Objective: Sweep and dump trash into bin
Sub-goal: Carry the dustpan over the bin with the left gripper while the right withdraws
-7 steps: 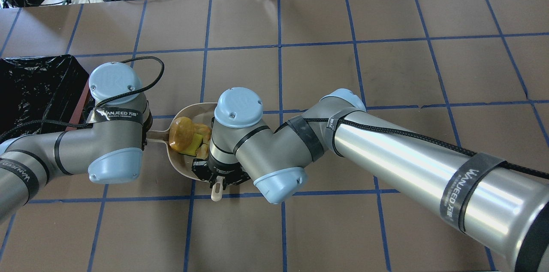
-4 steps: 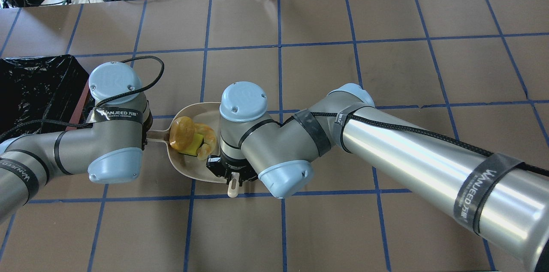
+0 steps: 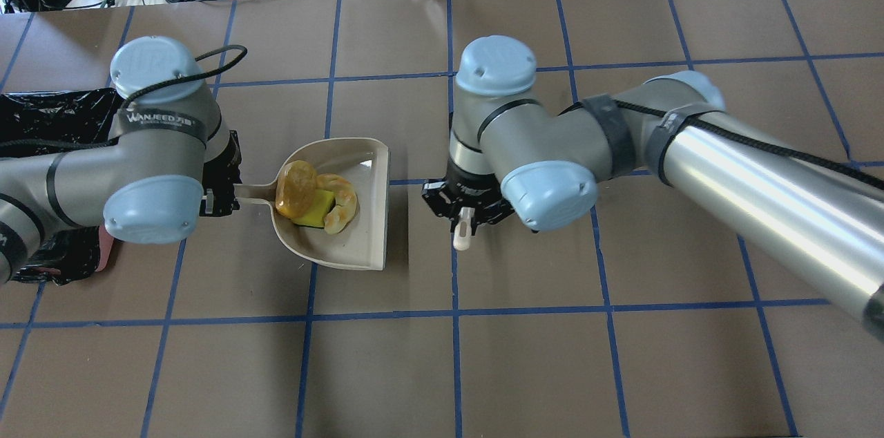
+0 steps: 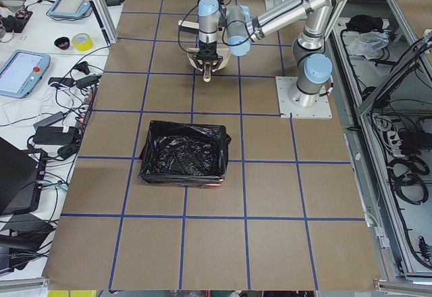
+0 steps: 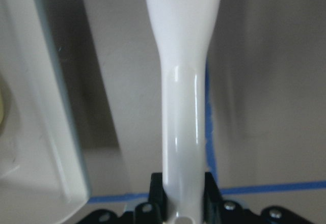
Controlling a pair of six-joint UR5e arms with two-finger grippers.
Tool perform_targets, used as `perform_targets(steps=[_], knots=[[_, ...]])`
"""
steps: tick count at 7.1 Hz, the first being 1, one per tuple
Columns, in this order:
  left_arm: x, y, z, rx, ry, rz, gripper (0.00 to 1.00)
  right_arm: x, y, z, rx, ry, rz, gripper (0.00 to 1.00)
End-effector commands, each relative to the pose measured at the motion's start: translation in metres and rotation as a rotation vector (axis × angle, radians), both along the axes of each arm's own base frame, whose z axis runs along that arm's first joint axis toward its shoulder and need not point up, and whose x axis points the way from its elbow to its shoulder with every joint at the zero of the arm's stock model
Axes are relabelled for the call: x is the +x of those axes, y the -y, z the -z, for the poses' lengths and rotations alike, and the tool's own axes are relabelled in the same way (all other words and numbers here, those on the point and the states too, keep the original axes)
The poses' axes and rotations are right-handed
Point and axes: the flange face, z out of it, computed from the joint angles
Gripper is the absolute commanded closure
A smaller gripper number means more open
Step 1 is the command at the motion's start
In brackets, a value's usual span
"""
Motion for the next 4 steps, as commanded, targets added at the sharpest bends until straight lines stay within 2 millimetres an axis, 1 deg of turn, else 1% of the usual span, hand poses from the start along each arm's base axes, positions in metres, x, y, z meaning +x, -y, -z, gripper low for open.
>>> perform_targets(steps=[1,2,3,4], knots=[[0.021,0.036,-0.069,-0.020,-0.078,-0.043,1.00,-0.106,0.068,-0.046,0.009,-0.084,-0.131,1.00],[0.056,0.049,-0.095,-0.031,-0.079,-0.075,1.00,-0.149,0.092,-0.063,-0.004,-0.080,-0.131,1.00],[0.098,0.058,-0.118,-0.040,-0.075,-0.071,1.00,-0.198,0.111,-0.059,0.005,-0.122,-0.143,1.00],[0.144,0.063,-0.140,-0.055,-0.064,-0.059,1.00,-0.260,0.120,-0.055,0.010,-0.103,-0.099,1.00]])
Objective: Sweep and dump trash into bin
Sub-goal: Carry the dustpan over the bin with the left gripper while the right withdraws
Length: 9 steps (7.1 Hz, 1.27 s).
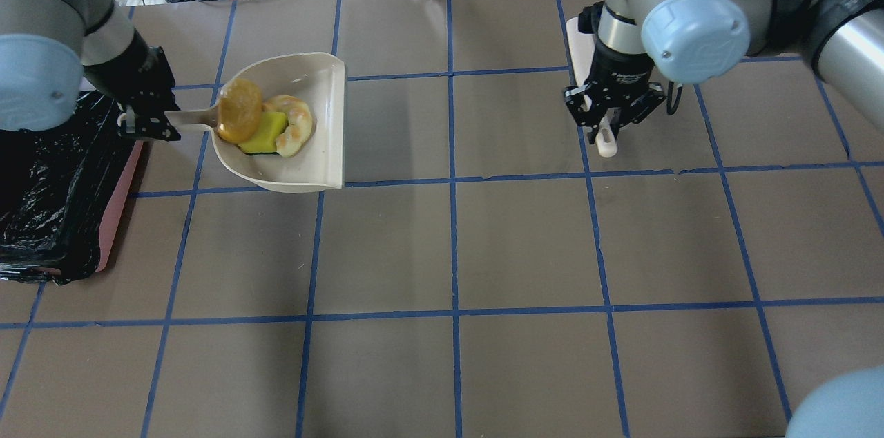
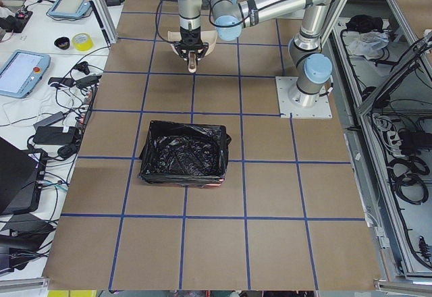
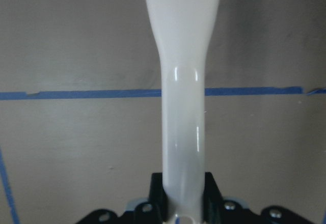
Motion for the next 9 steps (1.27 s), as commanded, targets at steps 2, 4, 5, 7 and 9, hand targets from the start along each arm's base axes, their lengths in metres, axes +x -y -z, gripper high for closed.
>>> perform_targets(steps=[2,4,5,7,9], knots=[[0.138,0.004,-0.042,-0.025,0.032,0.031,1.00,-0.149,0.026,0.028,0.021,0.020,-0.017,1.00],[0.243,-0.007,-0.037,-0.028,0.048,0.031,1.00,-0.193,0.035,0.056,0.032,0.037,-0.014,1.00],[0.284,-0.006,-0.043,-0.037,0.062,-0.002,1.00,-0.198,0.036,0.064,0.023,0.034,-0.020,1.00],[0.378,-0.018,-0.032,-0.023,0.078,-0.014,1.00,-0.202,0.033,0.073,0.042,0.042,-0.042,1.00],[0.422,0.008,-0.002,-0.071,0.140,-0.006,1.00,-0.201,0.024,0.087,0.071,0.049,-0.024,1.00]])
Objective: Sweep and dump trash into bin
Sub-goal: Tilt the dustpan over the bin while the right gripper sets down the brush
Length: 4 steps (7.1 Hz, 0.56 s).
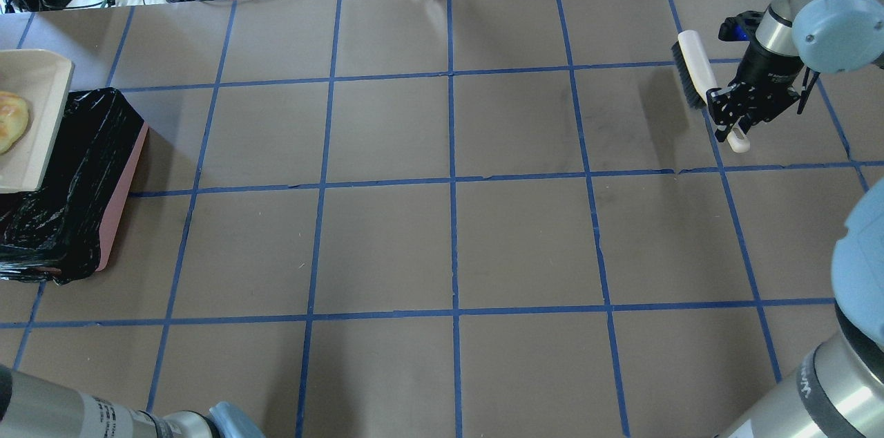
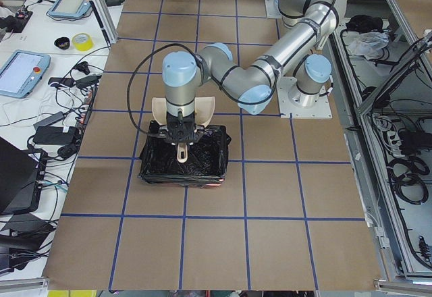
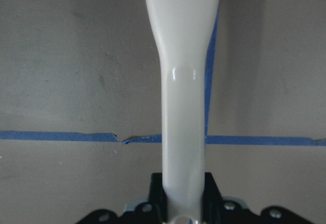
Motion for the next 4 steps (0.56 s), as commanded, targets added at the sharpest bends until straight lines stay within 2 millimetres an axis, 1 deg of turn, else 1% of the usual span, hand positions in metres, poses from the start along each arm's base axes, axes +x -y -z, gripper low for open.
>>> perform_targets(steps=[1,2,3,4], knots=[[0.037,0.020,0.032,-0.044,0.061,0.023,1.00,-0.004,-0.008,0.011,0.028,-0.006,0.012,1.00],[0.041,0.023,0.036,-0.053,0.116,0.120,1.00,-0.005,-0.011,0.014,0.035,-0.003,0.018,1.00],[0.045,0.027,0.039,-0.079,0.181,0.177,1.00,-0.009,-0.016,0.016,0.043,0.000,0.024,1.00],[0.047,0.029,0.046,-0.098,0.237,0.234,1.00,-0.009,-0.015,0.017,0.043,0.000,0.022,0.97]])
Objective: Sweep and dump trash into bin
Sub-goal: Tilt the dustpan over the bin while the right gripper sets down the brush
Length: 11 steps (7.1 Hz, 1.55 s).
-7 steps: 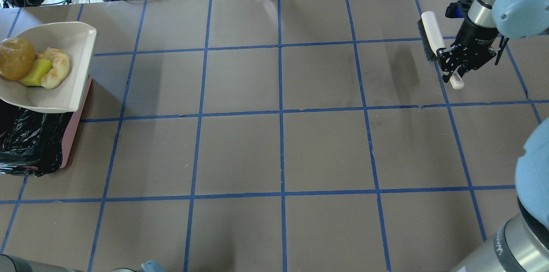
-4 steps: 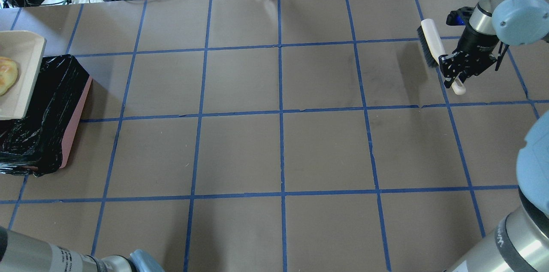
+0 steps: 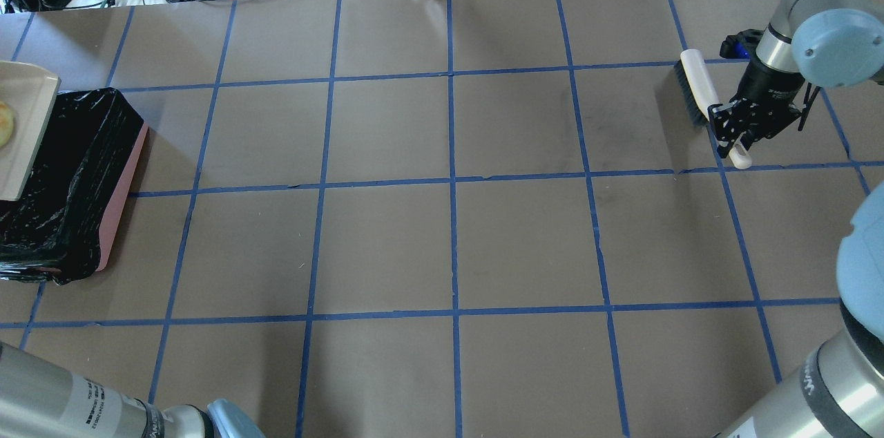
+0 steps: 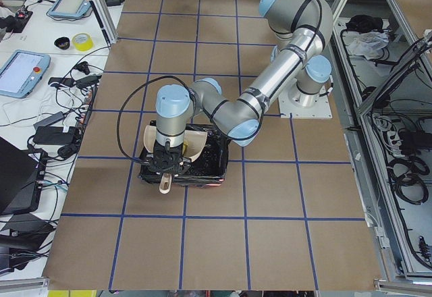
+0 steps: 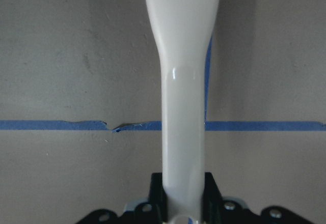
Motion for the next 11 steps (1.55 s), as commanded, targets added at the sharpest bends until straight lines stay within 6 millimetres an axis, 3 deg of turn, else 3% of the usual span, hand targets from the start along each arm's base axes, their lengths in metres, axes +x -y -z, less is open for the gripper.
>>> perform_targets(steps=[1,2,4,6,8,10,11], knots=[[0.005,0.004,0.013,-0.030,0.134,0.139,1.00,-0.002,-0.002,0.003,0.004,0.001,-0.001,0.59],[0.005,0.009,0.009,-0.061,0.201,0.185,1.00,-0.011,-0.001,0.002,0.010,-0.082,-0.025,0.16],[0.000,0.017,-0.001,-0.147,0.252,0.266,1.00,-0.013,0.002,-0.010,-0.009,-0.101,-0.029,0.01],[-0.036,0.034,-0.005,-0.156,0.263,0.317,1.00,-0.011,-0.006,-0.057,-0.070,-0.129,-0.026,0.00],[-0.054,0.040,-0.002,-0.172,0.336,0.385,1.00,-0.005,-0.023,-0.106,-0.098,-0.150,-0.028,0.00],[-0.057,0.039,-0.021,-0.174,0.530,0.532,1.00,0.008,-0.053,-0.185,-0.132,-0.155,-0.025,0.00],[-0.072,0.042,-0.037,-0.190,0.575,0.559,1.00,0.015,-0.062,-0.219,-0.153,-0.159,-0.026,0.00]])
